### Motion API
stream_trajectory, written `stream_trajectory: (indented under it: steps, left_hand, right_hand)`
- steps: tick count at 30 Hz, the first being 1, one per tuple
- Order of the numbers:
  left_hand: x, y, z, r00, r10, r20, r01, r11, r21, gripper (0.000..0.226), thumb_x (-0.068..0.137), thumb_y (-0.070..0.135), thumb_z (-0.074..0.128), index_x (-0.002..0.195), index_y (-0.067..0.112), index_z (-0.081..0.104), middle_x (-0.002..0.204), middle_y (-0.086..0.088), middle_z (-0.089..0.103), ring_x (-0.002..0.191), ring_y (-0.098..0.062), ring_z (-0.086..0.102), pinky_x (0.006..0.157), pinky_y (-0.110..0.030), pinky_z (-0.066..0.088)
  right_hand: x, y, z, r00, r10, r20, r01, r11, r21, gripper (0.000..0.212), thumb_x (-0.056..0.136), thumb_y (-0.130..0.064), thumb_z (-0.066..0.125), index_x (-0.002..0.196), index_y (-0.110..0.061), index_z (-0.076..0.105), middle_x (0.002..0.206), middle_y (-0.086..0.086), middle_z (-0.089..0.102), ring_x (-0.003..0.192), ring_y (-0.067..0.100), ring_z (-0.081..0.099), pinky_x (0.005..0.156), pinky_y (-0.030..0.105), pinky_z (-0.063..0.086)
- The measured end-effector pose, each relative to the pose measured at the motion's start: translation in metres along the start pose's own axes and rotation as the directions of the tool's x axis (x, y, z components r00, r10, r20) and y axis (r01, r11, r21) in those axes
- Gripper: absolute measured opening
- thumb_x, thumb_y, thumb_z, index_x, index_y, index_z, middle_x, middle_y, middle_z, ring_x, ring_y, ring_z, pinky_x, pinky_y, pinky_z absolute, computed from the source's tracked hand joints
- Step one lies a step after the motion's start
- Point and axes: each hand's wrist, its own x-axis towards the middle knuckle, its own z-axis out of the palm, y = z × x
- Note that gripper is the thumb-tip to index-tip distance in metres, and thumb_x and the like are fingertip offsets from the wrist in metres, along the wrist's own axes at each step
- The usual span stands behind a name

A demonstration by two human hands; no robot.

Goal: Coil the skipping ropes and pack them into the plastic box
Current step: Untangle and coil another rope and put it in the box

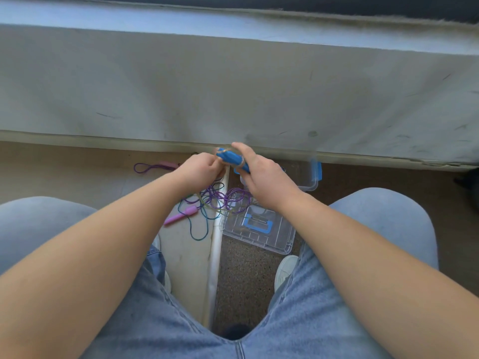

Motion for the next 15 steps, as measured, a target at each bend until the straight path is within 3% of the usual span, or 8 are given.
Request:
stream_trajectory:
  steps: [3,5,9,11,13,15]
  left_hand:
    - [-0.007,0.005,0.009,0.978,0.21,-0.008,-0.201,0.944,0.263,0.04,0.104,0.035,0.034,0.07,0.018,0.049,0.063,0.002,0.052,0.066,-0.025,0.053,0.057,-0.034,0.035]
    - [-0.008,0.005,0.011,0.923,0.38,0.055,-0.369,0.837,0.405,0.038,0.101,0.036,0.038,0.071,0.015,0.047,0.061,0.0,0.05,0.063,-0.028,0.052,0.058,-0.037,0.038]
    - [-0.006,0.009,0.0,0.826,0.55,0.121,-0.51,0.638,0.577,0.051,0.094,0.052,0.027,0.069,0.018,0.055,0.065,0.002,0.054,0.06,-0.023,0.052,0.052,-0.035,0.044]
    - [-0.006,0.008,-0.01,0.816,0.576,0.043,-0.488,0.648,0.584,0.056,0.093,0.06,0.029,0.068,0.019,0.058,0.065,0.005,0.053,0.059,-0.021,0.05,0.05,-0.03,0.039]
    - [-0.003,0.005,-0.019,0.832,0.552,-0.046,-0.441,0.71,0.55,0.052,0.094,0.061,0.043,0.064,0.02,0.057,0.061,0.004,0.051,0.059,-0.021,0.048,0.052,-0.03,0.037]
    - [-0.001,0.003,-0.024,0.885,0.455,-0.102,-0.369,0.816,0.444,0.053,0.096,0.054,0.052,0.057,0.018,0.048,0.053,0.0,0.046,0.055,-0.02,0.043,0.052,-0.031,0.033]
  right_hand:
    - [0.006,0.007,-0.002,0.993,0.121,-0.014,-0.121,0.99,-0.068,0.034,0.103,-0.022,0.048,0.136,-0.019,0.043,0.106,0.015,0.067,0.097,0.04,0.06,0.072,0.04,0.039]
    - [0.008,0.013,-0.001,0.982,0.185,0.046,-0.173,0.966,-0.19,0.028,0.103,-0.021,0.046,0.13,-0.015,0.043,0.103,0.016,0.066,0.089,0.04,0.059,0.068,0.04,0.039]
    - [0.005,0.017,0.004,0.962,0.183,0.203,-0.108,0.937,-0.332,0.02,0.101,-0.014,0.046,0.12,-0.015,0.04,0.097,0.015,0.063,0.087,0.04,0.061,0.068,0.044,0.046]
    - [0.002,0.014,0.003,0.947,0.113,0.301,-0.025,0.96,-0.28,0.023,0.103,-0.02,0.047,0.125,-0.019,0.04,0.098,0.014,0.064,0.089,0.039,0.061,0.069,0.043,0.047]
    - [0.0,0.009,-0.001,0.924,0.026,0.381,0.061,0.975,-0.215,0.031,0.103,-0.027,0.051,0.132,-0.026,0.041,0.099,0.012,0.064,0.091,0.036,0.061,0.072,0.041,0.047]
    - [-0.002,0.004,-0.003,0.923,-0.067,0.379,0.118,0.986,-0.115,0.027,0.098,-0.028,0.061,0.119,-0.034,0.046,0.091,0.007,0.063,0.087,0.032,0.062,0.074,0.04,0.05]
